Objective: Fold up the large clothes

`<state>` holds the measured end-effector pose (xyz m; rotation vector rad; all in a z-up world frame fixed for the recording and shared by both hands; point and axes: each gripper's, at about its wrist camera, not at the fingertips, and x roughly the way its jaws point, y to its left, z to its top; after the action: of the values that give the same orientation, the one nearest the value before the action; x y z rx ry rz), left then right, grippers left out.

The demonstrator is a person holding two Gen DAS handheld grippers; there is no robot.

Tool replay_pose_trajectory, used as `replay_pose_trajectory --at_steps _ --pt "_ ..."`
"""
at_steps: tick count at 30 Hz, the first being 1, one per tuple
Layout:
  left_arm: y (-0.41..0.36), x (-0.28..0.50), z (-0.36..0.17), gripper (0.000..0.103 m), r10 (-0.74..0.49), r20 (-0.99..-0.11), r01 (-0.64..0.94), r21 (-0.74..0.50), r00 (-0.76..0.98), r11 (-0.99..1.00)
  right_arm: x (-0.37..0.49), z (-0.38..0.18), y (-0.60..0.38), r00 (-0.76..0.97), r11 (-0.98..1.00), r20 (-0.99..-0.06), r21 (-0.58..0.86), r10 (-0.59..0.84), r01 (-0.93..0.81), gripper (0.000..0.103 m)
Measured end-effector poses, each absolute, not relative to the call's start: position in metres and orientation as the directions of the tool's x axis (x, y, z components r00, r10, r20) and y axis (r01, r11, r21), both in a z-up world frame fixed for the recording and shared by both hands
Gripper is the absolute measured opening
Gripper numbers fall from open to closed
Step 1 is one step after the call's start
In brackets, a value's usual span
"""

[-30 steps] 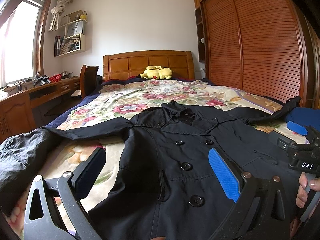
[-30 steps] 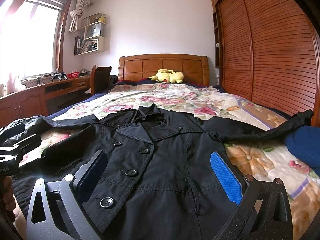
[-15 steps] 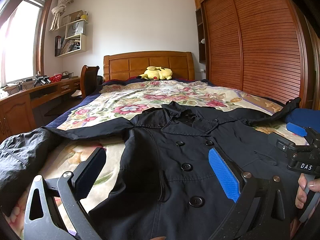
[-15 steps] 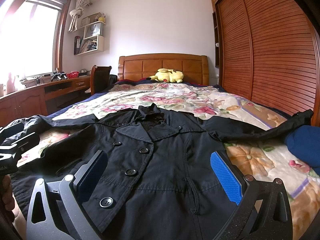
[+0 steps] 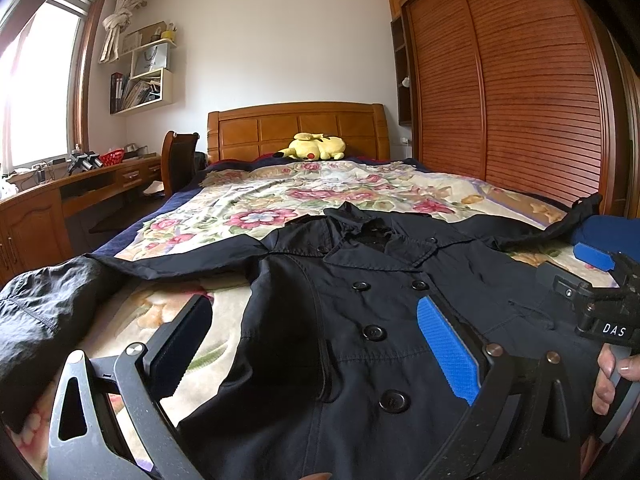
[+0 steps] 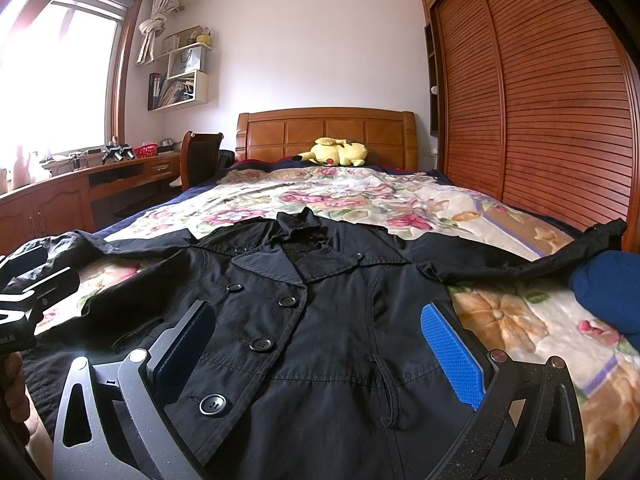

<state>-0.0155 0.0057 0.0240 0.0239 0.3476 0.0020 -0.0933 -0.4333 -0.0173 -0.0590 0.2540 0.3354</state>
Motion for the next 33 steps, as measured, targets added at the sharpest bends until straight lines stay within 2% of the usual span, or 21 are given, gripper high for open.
replay_pose_trajectory --at_steps 21,33 --pt "0.006 -0.014 0.019 0.103 0.007 -0.341 0.004 0.032 0.940 0.999 -0.094 -0.016 -0.433 0.910 0.941 -0.259 -0.018 0.323 -0.338 0.102" --pt "0.028 0.006 0.005 0.103 0.058 -0.393 -0.038 0.058 0.918 0.998 -0.084 -0.010 -0.417 0.868 0.908 -0.289 0.004 0.403 -0.420 0.102"
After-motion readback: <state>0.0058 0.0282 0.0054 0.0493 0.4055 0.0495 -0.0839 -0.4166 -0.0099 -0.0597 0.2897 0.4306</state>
